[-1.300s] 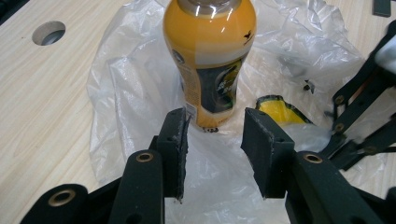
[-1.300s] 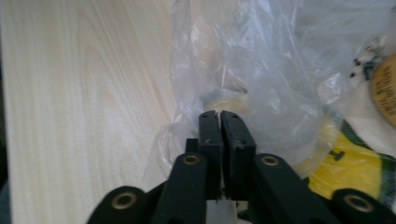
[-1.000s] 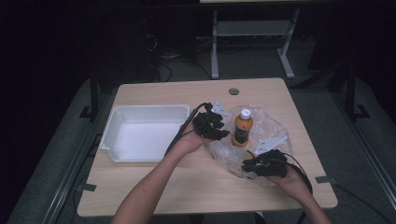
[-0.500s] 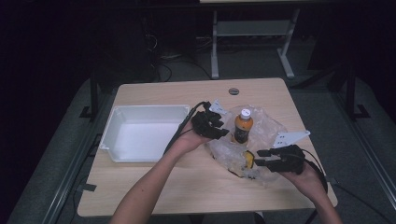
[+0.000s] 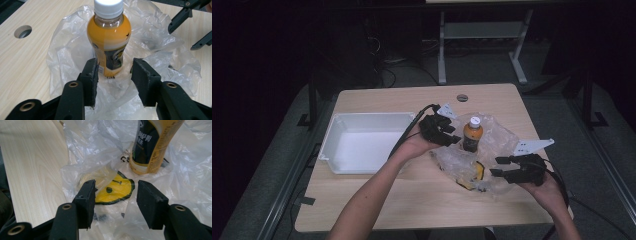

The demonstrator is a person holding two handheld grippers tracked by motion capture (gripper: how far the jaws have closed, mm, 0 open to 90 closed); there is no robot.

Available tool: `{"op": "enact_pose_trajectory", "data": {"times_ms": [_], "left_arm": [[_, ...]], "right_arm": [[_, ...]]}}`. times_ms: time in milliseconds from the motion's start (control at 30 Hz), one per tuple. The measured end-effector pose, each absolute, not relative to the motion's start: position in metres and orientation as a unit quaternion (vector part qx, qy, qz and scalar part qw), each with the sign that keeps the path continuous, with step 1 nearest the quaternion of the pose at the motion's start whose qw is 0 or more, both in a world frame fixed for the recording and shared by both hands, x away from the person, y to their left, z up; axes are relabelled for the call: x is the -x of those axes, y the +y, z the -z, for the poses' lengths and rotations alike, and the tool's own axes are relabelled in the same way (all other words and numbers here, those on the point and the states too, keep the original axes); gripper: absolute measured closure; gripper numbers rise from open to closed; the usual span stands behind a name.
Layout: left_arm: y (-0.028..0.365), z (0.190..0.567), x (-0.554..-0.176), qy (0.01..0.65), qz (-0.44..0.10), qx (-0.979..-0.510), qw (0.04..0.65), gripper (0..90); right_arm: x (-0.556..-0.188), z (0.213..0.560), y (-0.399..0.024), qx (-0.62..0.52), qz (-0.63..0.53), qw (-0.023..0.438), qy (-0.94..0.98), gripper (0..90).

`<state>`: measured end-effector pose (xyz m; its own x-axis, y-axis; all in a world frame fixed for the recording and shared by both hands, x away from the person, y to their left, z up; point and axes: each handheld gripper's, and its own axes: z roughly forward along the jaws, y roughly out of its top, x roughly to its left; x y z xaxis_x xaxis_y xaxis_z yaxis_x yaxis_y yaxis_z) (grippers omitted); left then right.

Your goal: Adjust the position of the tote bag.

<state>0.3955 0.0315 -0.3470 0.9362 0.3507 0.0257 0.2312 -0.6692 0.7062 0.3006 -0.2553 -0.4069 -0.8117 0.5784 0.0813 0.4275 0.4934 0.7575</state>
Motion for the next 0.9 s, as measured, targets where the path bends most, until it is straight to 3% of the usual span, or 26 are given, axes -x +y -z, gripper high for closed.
{"op": "enact_pose_trajectory", "data": {"times_ms": [900], "left_arm": [[0.022,0.332,-0.422,0.119,-0.038,-0.916,0.382,48.0]], "right_arm": [[-0.301,0.405,-0.269,-0.311,-0.427,0.095,0.844,37.5]]}}
